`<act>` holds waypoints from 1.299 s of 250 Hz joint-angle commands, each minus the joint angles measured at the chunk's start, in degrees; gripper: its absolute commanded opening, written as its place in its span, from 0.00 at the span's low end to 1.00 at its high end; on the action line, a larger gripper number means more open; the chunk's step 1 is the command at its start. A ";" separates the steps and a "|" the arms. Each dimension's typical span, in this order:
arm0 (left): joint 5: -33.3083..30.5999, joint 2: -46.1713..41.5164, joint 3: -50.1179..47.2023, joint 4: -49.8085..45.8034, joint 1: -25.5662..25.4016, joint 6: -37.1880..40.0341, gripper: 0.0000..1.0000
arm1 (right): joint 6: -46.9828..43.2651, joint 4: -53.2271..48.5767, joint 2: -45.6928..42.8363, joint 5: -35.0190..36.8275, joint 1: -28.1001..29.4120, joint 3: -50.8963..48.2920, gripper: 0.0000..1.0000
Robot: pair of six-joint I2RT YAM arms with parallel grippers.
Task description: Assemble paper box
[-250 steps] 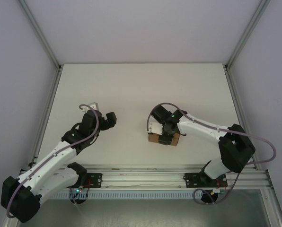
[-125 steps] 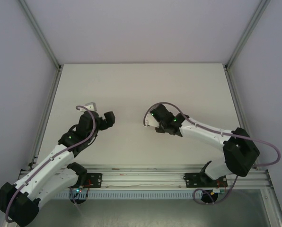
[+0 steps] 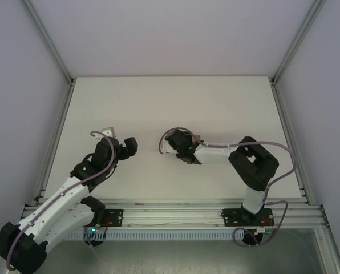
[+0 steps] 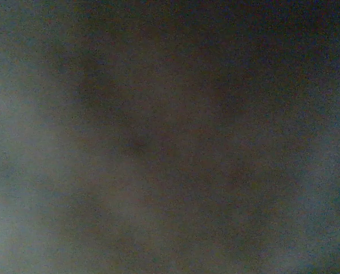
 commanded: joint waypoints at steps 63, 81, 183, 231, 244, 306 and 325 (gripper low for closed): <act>-3.27 -0.39 0.53 -1.76 0.42 -0.29 1.00 | 7.92 -10.82 -6.08 -3.52 4.90 -1.43 1.00; -3.56 -0.25 0.72 -1.38 0.38 -0.39 1.00 | 9.96 -14.41 -9.22 -6.69 5.30 -1.50 1.00; -11.87 5.61 2.72 8.28 7.24 9.70 1.00 | 32.99 -7.90 -38.18 -16.12 -5.06 -8.93 1.00; -7.23 15.20 -3.08 31.47 23.07 18.07 1.00 | 52.32 9.39 -49.47 -12.94 -24.57 -22.25 1.00; -7.20 19.04 -4.14 36.98 25.06 20.63 1.00 | 56.29 11.95 -50.18 -13.71 -30.49 -25.20 1.00; -3.66 30.56 -12.10 63.28 26.09 32.90 1.00 | 62.92 41.11 -40.08 -22.34 -45.23 -40.30 1.00; -2.20 33.43 -15.93 74.35 26.09 34.31 1.00 | 60.20 48.00 -33.67 -23.01 -45.48 -40.70 1.00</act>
